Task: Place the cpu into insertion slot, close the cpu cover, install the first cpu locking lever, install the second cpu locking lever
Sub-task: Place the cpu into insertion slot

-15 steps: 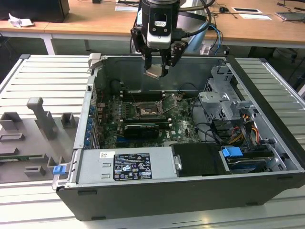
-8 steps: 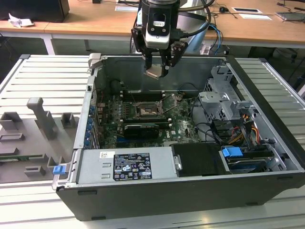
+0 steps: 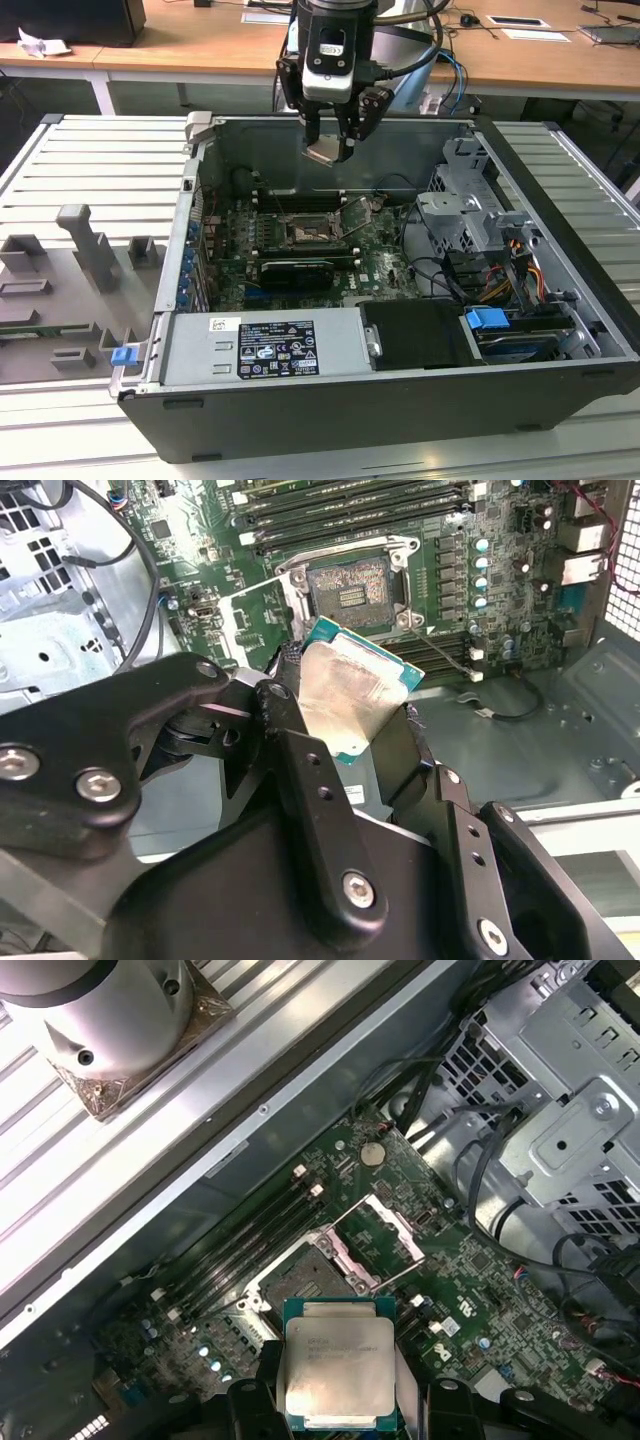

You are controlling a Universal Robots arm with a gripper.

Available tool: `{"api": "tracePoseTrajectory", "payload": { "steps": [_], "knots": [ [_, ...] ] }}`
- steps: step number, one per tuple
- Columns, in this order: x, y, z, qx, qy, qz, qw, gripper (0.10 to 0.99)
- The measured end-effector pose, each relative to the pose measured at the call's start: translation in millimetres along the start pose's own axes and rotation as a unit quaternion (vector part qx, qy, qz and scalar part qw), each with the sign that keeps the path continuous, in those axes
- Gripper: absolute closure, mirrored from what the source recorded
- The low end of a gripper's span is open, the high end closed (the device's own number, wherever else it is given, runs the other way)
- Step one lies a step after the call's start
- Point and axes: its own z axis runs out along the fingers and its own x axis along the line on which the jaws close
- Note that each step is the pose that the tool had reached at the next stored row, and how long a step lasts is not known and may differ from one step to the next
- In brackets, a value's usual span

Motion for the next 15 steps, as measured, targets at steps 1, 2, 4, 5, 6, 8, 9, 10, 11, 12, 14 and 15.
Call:
{"api": "tracePoseTrajectory", "payload": {
  "steps": [1,2,4,5,6,8,9,10,11,12,14,15],
  "knots": [
    [0.0,0.0,0.1,-0.0001,-0.0003,0.003,1.0000,0.561],
    [0.0,0.0,0.1,-0.0001,-0.0004,0.004,1.0000,0.561],
    [0.0,0.0,0.3,-0.0002,-0.0008,0.009,1.0000,0.561],
    [0.0,0.0,0.4,-0.0002,-0.0011,0.012,0.9999,0.561],
    [0.0,0.0,0.5,-0.0002,-0.0012,0.013,0.9999,0.561],
    [0.0,0.0,0.7,-0.0003,-0.0015,0.017,0.9999,0.561],
    [0.0,-0.1,0.8,-0.0004,-0.0017,0.019,0.9998,0.561],
    [0.0,-0.1,0.9,-0.0004,-0.0019,0.021,0.9998,0.561],
    [0.0,-0.1,1.0,-0.0005,-0.0021,0.024,0.9997,0.561],
    [0.0,-0.1,1.1,-0.0005,-0.0023,0.026,0.9997,0.561],
    [0.0,-0.1,1.3,-0.0007,-0.0030,0.034,0.9994,0.561],
    [0.0,-0.1,1.4,-0.0008,-0.0034,0.038,0.9993,0.561]
  ]
}}
